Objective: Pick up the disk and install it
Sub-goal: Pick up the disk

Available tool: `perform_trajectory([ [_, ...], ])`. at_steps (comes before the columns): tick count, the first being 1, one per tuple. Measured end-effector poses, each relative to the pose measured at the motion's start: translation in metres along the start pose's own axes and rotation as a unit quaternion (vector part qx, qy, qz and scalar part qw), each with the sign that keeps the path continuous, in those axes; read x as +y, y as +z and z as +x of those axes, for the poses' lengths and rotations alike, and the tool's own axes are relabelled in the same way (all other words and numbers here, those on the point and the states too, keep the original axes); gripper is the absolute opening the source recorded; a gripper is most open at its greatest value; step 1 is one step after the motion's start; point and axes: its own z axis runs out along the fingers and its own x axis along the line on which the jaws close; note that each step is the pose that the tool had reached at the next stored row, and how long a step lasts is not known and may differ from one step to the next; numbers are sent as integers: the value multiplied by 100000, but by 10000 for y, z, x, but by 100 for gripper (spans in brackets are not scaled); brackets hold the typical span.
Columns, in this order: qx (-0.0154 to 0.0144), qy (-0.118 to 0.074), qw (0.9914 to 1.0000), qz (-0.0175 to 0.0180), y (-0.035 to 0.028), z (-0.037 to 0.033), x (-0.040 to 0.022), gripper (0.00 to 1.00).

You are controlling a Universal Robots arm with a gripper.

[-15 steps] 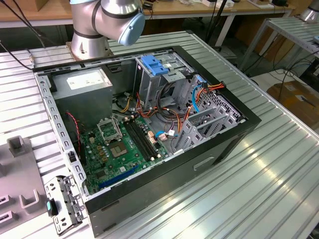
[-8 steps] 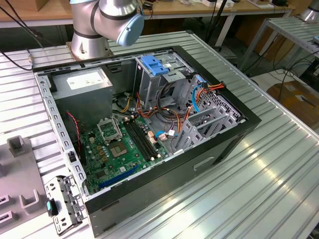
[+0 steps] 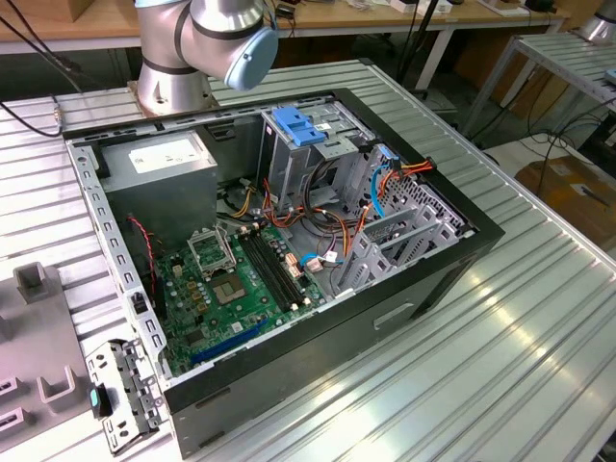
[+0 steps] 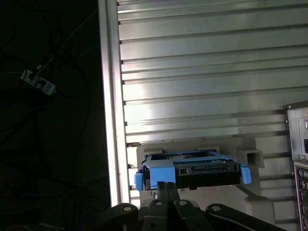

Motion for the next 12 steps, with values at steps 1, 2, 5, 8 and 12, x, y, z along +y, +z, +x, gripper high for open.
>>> perform_trajectory([
  [1, 1, -2, 100000, 0, 0, 0, 0, 11],
  [2, 1, 0, 100000, 1, 0, 0, 0, 11],
  [5, 0, -2, 100000, 0, 0, 1, 0, 11],
  [8, 3, -68, 100000, 2, 0, 1, 0, 11],
  [12, 31, -780, 99997, 23, 0, 1, -1, 11],
])
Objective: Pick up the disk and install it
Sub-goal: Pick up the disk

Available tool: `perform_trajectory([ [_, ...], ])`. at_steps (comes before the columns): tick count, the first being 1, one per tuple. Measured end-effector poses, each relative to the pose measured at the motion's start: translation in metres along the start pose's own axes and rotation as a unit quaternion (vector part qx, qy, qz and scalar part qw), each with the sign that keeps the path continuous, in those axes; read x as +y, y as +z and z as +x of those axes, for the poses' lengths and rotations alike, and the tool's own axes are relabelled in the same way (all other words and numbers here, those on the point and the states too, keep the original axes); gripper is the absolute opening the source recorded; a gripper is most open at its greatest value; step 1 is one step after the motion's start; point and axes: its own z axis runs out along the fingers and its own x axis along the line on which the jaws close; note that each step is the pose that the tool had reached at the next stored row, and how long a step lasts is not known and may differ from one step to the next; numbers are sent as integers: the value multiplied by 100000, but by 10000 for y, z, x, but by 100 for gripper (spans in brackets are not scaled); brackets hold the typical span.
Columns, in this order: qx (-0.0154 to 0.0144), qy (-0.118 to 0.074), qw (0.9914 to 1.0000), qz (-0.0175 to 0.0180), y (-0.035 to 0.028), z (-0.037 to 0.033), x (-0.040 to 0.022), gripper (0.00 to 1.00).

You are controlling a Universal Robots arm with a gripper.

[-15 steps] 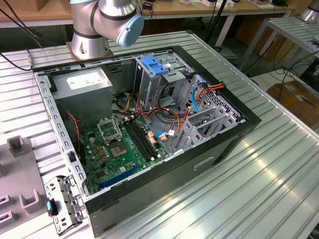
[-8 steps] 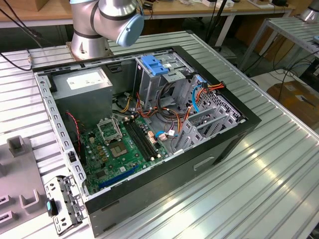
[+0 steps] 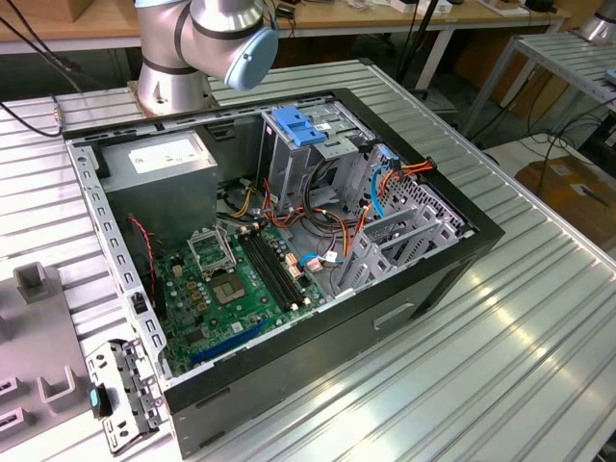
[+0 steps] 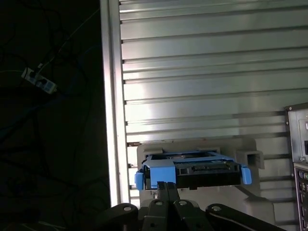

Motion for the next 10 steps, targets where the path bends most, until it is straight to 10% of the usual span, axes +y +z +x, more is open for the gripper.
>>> perform_trajectory([
  [10, 238, -5611, 99842, 176, 0, 0, 0, 11],
])
